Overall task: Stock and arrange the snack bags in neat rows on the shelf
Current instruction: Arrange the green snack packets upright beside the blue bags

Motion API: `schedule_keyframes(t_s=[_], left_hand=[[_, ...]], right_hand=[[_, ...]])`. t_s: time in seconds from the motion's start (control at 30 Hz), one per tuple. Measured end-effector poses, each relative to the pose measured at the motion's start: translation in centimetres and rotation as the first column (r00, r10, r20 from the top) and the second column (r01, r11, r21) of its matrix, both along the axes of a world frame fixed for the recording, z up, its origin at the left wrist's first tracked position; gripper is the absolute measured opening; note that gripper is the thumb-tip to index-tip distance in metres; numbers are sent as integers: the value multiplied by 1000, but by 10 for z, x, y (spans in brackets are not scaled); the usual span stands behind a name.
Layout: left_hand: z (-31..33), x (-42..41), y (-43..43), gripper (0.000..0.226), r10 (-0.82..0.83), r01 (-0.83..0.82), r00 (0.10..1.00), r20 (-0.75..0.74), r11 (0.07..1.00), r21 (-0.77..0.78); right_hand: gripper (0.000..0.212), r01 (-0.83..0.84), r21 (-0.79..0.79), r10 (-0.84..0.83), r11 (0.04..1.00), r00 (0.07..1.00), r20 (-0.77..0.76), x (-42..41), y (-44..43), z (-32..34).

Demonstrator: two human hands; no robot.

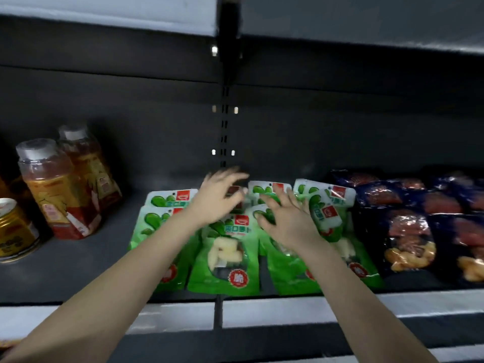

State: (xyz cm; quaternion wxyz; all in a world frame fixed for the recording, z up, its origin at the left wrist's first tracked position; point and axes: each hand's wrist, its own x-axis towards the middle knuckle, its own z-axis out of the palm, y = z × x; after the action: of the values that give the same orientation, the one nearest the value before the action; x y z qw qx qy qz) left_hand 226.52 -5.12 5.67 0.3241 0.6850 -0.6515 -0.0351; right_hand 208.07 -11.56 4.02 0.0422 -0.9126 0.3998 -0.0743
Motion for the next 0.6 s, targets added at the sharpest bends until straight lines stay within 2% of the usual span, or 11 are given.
schedule_keyframes(t_s=[0.13, 0.23, 0.37, 0.47, 0.6], left_hand=[[-19, -51, -22, 66, -130, 53, 957, 258, 957, 287], [-36, -73, -26, 67, -170, 28, 938, 304, 907, 420], [-47, -75, -22, 68, -134, 5, 931, 340, 934, 356], [-49, -73, -22, 70, -126, 19, 942, 312, 946, 324], [-49, -73, -21, 91, -94, 14, 947, 307, 967, 253]], right_hand=[[62, 115, 21, -114, 993, 993, -41, -48, -13, -8], [63, 134, 9, -133, 991, 990, -49, -67, -13, -12], [62, 135, 31, -135, 990, 991, -10, -67, -8, -23], [61, 159, -19, -157, 987, 985, 64, -64, -4, -32], [69, 121, -14, -113, 993, 961, 251, -63, -2, -38]])
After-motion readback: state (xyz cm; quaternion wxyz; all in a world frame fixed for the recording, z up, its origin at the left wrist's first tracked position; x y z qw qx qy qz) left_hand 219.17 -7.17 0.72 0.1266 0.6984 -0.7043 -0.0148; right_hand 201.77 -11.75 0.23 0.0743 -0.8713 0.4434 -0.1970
